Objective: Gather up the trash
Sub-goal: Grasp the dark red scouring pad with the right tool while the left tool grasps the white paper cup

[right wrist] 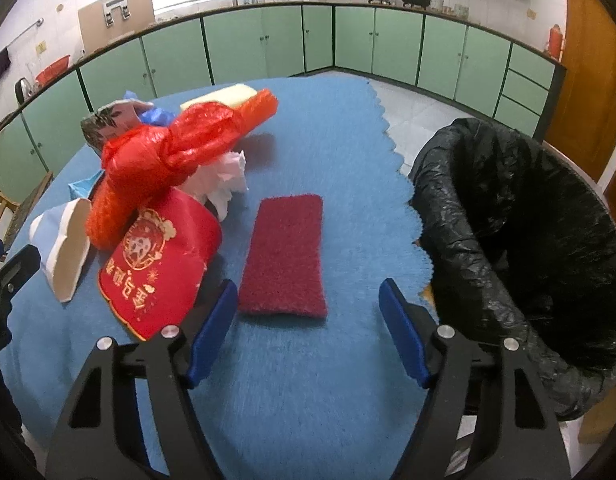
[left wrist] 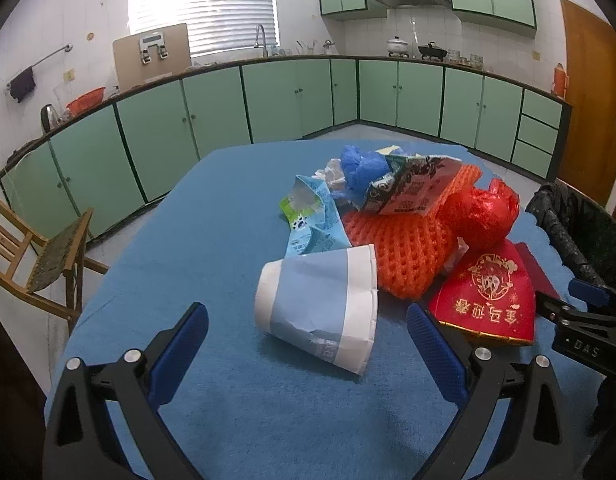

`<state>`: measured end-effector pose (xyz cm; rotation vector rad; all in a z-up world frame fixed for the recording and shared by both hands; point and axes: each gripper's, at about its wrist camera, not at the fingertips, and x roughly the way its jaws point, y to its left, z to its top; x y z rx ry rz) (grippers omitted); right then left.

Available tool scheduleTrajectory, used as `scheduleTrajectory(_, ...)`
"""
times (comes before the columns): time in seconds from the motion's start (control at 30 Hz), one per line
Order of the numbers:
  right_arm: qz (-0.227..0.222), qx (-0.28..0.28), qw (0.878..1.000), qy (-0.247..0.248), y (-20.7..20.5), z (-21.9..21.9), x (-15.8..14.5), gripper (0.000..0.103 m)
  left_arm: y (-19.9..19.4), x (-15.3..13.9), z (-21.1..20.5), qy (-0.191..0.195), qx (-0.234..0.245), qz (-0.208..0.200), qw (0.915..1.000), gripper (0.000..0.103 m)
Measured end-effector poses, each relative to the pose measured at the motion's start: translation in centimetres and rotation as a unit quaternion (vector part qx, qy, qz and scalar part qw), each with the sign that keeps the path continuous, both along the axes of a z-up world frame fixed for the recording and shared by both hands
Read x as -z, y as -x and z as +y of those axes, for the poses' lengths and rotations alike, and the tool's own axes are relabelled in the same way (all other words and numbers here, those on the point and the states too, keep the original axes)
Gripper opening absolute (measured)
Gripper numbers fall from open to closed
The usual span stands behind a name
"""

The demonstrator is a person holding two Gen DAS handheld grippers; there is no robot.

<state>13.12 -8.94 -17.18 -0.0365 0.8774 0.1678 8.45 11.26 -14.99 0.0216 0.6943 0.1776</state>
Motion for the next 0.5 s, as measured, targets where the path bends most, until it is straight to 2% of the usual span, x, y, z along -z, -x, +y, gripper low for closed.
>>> scheduleTrajectory(0.13,0.006,-0.015,1.000,-0.010,-0.2,0.2,0.4,0.060,-0.6,0.4,0.0,-0.003,-0.001,0.002,1.0000,0.097)
scheduleTrajectory(0.2,0.006,-0.026,1.000,-0.014,-0.2,0.3,0.3,0.047,-1.0,0.8,0.0,-0.004,-0.002,0.006,1.0000,0.097)
scheduleTrajectory(0.23,0.007,-0.031,0.999,-0.016,-0.1,0.4,0.2,0.044,-1.3,1.0,0.0,-0.003,-0.001,0.010,1.0000,0.097)
scheduleTrajectory(0.4,0.005,-0.036,0.999,-0.016,0.2,0.6,0.0,0.044,-2.0,1.7,-0.2,0.002,0.003,0.017,0.9998,0.097)
scheduleTrajectory(0.47,0.007,-0.036,0.999,-0.026,0.3,0.4,-0.3,0.044,-2.2,1.8,0.0,0.010,0.003,0.021,0.9997,0.091)
scheduleTrajectory(0.5,0.005,-0.036,0.999,-0.027,0.4,0.3,-0.4,0.044,-2.2,1.9,0.1,0.014,0.004,0.024,0.9996,0.083)
